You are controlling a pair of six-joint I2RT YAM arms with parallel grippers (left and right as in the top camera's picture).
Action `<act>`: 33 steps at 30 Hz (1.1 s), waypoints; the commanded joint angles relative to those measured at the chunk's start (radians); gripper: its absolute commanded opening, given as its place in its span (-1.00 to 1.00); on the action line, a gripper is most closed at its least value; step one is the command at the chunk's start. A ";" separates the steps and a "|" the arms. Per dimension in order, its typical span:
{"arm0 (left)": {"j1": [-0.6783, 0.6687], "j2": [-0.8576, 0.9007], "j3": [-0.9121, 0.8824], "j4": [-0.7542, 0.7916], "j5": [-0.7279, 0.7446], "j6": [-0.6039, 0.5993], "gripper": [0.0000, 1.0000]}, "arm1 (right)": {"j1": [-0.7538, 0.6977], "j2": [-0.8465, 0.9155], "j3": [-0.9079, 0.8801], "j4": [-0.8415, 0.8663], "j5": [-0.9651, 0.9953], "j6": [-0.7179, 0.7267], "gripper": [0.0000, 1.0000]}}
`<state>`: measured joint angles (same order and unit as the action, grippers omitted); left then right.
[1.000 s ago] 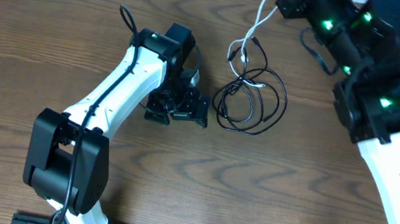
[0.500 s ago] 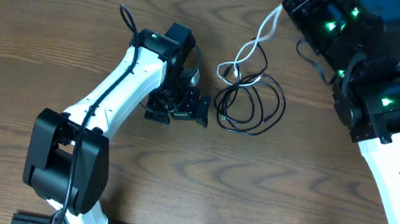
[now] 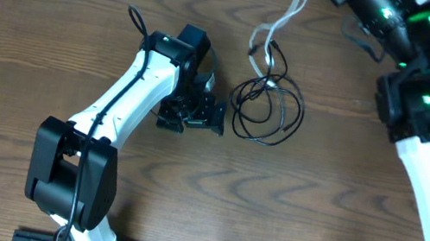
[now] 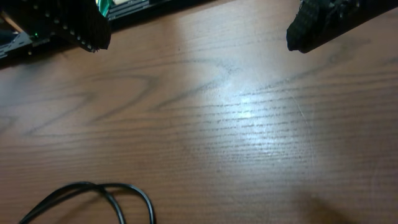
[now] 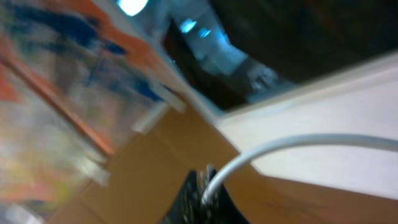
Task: Untangle cables
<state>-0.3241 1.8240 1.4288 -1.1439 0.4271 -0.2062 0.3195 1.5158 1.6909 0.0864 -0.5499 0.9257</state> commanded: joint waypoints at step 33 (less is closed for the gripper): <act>-0.034 0.000 0.000 -0.009 0.025 0.009 0.51 | 0.080 0.079 -0.002 -0.638 0.050 -0.127 -0.98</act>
<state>-0.3580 1.8256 1.4235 -1.1164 0.4431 -0.2604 0.3931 1.6089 1.6752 -0.5156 -0.5034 0.9234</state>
